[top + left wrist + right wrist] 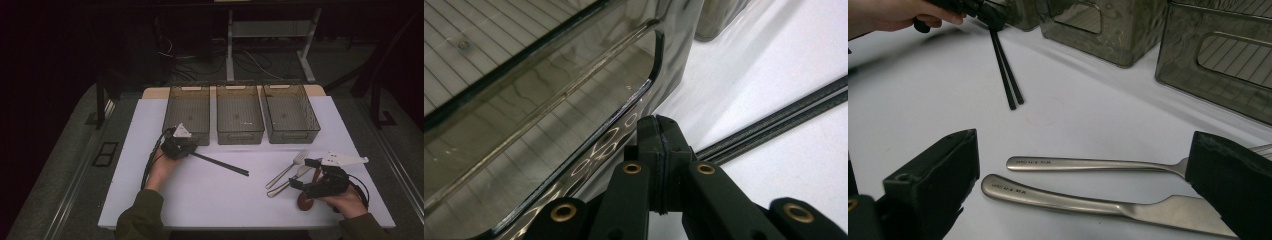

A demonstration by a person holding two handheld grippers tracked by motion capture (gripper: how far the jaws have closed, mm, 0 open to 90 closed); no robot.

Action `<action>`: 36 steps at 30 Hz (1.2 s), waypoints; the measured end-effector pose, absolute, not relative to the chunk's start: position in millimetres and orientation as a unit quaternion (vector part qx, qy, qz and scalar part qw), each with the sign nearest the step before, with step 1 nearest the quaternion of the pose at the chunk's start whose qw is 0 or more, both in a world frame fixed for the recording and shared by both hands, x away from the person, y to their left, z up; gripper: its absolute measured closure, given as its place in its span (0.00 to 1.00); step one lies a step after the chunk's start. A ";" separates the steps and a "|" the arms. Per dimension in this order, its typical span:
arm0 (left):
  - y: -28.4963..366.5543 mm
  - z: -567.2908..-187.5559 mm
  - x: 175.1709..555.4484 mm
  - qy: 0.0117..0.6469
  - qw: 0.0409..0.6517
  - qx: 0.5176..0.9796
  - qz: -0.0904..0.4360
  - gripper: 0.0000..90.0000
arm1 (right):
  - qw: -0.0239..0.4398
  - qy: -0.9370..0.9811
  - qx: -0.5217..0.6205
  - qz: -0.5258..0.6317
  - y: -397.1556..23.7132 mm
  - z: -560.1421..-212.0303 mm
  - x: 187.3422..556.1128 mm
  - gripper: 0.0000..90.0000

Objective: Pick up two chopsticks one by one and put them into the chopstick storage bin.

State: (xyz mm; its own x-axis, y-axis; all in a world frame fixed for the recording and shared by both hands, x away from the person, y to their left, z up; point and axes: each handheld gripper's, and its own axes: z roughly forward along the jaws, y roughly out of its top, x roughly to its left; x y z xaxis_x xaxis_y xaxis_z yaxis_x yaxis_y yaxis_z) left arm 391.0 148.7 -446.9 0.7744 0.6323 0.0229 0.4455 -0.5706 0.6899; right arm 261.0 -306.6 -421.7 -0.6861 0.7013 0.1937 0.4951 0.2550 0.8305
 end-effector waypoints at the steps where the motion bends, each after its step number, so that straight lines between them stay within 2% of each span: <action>1: 149.0 -446.8 391.0 0.308 0.346 0.876 0.134 0.99 | 0.108 0.785 0.381 0.477 -306.6 -421.7 260.9 0.01; 24: 154.1 -441.4 377.0 0.297 0.330 0.890 0.102 0.99 | 0.108 0.784 0.383 0.477 -307.4 -421.2 260.6 0.01; 36: 156.8 -438.5 371.2 0.288 0.328 0.894 0.103 0.99 | 0.110 0.782 0.384 0.478 -307.8 -420.8 260.5 0.01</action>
State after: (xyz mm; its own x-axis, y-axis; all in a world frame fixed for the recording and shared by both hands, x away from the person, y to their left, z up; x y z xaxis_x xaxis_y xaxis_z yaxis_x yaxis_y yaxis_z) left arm 371.2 156.8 -438.5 0.8126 0.5828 -0.0050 0.4477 -0.6186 0.6457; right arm 260.5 -307.8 -420.8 -0.6812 0.7055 0.1953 0.4954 0.2479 0.8325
